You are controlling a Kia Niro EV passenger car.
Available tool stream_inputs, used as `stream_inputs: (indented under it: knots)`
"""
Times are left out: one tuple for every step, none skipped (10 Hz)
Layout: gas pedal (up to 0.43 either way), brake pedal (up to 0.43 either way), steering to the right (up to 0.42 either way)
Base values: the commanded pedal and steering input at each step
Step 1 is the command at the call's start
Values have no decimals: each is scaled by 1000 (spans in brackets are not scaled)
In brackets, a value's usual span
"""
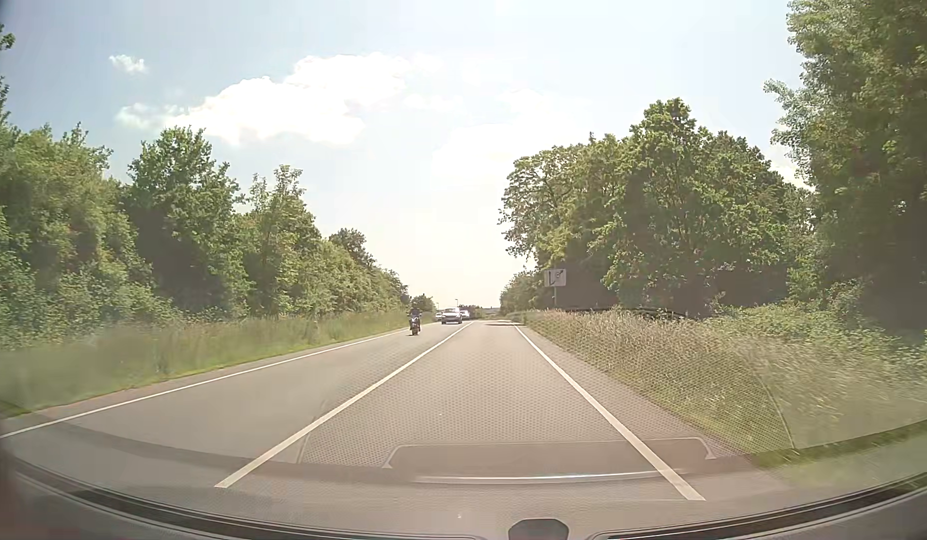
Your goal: Follow the waypoints while adhering to traffic rules and regulations
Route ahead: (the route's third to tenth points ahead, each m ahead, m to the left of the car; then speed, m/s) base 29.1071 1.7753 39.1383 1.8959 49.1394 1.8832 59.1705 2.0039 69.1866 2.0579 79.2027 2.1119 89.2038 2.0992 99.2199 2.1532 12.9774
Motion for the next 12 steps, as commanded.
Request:
stream_inputs:
  knots:
    - [138,24,1]
    - [138,18,1]
    - [138,24,1]
    - [138,18,1]
    - [138,18,1]
    - [138,24,1]
    - [138,24,1]
    - [138,24,1]
    - [138,18,1]
    - [138,18,1]
    - [138,18,1]
    - [138,18,1]
